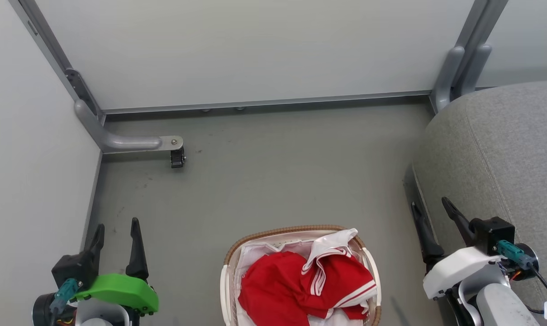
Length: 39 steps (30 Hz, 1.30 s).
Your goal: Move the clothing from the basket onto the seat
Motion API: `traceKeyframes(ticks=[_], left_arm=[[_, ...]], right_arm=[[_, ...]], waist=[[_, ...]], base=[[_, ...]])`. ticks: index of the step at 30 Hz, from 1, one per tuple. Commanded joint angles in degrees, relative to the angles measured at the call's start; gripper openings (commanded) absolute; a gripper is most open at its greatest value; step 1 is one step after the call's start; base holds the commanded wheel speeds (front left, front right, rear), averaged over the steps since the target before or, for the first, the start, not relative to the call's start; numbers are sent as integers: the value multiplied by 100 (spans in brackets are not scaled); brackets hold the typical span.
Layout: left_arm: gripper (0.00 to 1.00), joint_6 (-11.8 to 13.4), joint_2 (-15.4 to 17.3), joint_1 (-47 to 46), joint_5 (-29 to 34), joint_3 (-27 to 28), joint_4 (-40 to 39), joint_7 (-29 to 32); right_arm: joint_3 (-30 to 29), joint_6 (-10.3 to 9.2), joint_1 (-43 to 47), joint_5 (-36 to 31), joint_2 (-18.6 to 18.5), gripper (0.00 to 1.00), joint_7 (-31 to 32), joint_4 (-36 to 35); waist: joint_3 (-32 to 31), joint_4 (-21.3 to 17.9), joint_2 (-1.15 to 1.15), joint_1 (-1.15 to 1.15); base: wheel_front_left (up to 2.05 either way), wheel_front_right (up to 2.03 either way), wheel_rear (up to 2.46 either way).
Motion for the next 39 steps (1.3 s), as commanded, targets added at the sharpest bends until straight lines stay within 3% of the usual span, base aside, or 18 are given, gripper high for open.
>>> traceKeyframes(ticks=[1,10,23,39], left_arm=[[100,-17,30,67,144,-36,21,-43],[100,-18,32,-117,183,-441,124,-146],[100,-19,36,-1080,-6,-1806,717,-174],[100,-19,265,-2551,528,-2709,2135,-170]], right_arm=[[13,0,-63,-142,-18,100,-57,18],[59,0,-188,-484,-56,100,-151,-19],[242,-2,-936,-666,140,100,-193,-467],[559,-2,-1746,-568,375,100,-186,-1008]], waist=[[6,-8,13,0],[307,-111,14,0],[1724,-844,15,0],[3400,-1585,15,0]], base=[[0,0,0],[0,0,0],[0,0,0],[0,0,0]])
